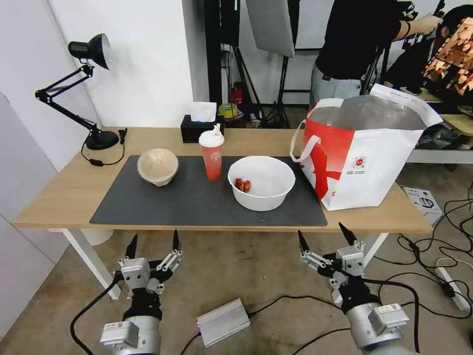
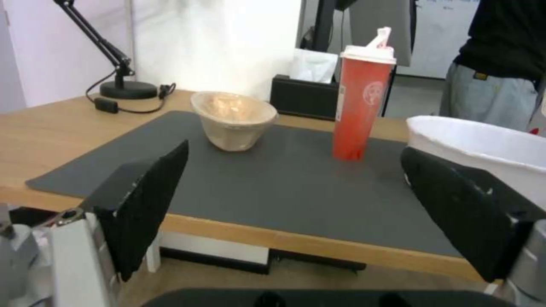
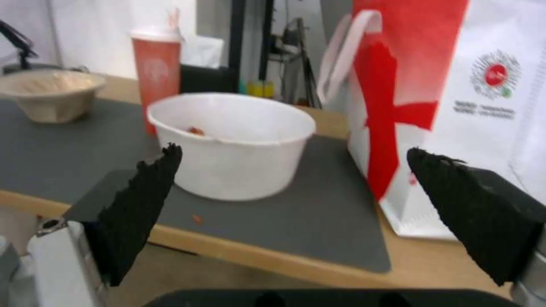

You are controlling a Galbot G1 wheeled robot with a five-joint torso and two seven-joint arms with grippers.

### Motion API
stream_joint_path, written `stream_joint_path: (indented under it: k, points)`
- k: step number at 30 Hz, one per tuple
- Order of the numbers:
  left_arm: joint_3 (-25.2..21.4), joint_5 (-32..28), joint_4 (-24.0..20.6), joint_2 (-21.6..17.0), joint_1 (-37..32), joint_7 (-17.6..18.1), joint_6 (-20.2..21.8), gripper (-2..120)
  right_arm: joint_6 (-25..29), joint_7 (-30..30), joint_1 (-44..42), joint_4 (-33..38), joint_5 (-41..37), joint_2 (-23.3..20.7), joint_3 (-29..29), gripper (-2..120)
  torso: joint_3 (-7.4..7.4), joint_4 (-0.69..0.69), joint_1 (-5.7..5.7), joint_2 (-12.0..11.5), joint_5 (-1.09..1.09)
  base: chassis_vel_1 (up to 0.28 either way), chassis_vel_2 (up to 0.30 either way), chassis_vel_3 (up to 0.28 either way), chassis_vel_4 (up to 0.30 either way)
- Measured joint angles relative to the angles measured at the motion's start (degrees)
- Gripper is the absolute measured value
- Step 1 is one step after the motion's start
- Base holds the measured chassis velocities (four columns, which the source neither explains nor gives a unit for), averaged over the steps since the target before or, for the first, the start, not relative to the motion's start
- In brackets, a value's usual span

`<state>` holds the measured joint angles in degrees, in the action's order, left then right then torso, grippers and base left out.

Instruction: Pick up the trash from the table and place it into the takeout bag.

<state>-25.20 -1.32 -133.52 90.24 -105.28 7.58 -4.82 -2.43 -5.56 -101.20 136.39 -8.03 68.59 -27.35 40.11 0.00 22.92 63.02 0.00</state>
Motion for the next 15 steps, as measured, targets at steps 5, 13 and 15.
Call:
stream_joint_path:
  k: [5, 13, 15]
  points:
    - [-0.31, 0.16, -0.01, -0.12, -0.19, -0.11, 0.00, 100, 1.10, 2.25, 1.66, 0.20, -3.42, -2.39, -0.53, 100, 0.00, 0.00, 0.00, 0.00, 0.00, 0.000, 0.000, 0.000, 0.000]
    - [-0.63, 0.52, 0.03, -0.19, -0.31, -0.11, -0.26, 100, 1.16, 3.68, 5.59, 0.04, -6.82, -7.91, -1.87, 100, 0.00, 0.00, 0.00, 0.00, 0.01, 0.000, 0.000, 0.000, 0.000]
    - [-0.68, 0.55, 0.15, -0.19, -0.32, -0.10, -0.44, 100, 1.15, 4.19, 7.72, -0.44, -8.60, -11.46, -2.38, 100, 0.00, 0.00, 0.00, 0.00, 0.01, 0.000, 0.000, 0.000, 0.000]
